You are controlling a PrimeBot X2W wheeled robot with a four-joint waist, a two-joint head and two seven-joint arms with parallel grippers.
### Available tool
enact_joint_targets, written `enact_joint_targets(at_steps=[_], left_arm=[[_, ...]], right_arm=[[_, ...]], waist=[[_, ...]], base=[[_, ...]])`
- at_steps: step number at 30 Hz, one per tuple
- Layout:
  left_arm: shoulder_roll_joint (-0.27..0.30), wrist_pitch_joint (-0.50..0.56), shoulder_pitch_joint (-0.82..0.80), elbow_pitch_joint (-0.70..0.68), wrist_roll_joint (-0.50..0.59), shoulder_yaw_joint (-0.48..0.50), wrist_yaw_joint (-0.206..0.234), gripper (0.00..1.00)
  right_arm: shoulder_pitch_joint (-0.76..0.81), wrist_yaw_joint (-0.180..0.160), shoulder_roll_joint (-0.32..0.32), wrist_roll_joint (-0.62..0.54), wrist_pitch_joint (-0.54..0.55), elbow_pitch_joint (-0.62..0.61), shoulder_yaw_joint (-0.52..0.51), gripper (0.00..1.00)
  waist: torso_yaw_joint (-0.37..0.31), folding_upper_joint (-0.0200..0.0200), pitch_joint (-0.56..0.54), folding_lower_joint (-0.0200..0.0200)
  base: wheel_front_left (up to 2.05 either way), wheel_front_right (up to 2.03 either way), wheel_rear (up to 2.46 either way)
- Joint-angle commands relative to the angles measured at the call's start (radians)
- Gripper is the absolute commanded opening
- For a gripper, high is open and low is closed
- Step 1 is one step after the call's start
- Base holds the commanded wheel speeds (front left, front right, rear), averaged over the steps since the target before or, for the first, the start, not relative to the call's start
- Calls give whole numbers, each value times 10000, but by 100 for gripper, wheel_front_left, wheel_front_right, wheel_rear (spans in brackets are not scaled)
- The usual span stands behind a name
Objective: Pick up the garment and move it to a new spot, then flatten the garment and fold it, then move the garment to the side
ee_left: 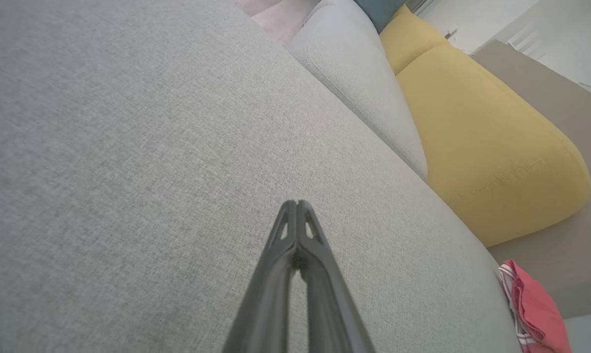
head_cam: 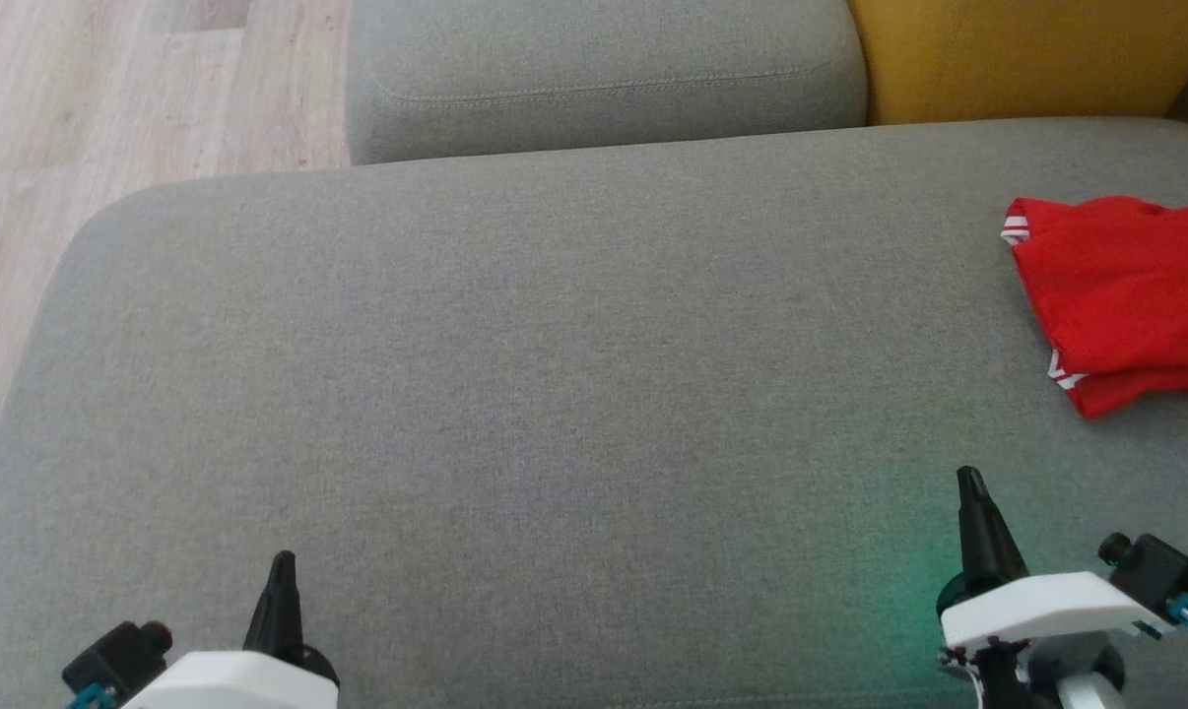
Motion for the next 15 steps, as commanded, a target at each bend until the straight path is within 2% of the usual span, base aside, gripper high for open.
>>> enact_joint_targets(at_steps=[1,15], left_arm=[[128,23,-543,-283,-230,262,-89,0],[144,406,-879,-244,-1748,508,-315,0]], right_arm=[[-520,29,-167,256,39,-361,7,0],[-632,37,-185,1829,321,-470,-235,0]], waist=[[4,0,2,0],[66,0,22,0]], base=[[0,0,0],[0,0,0]])
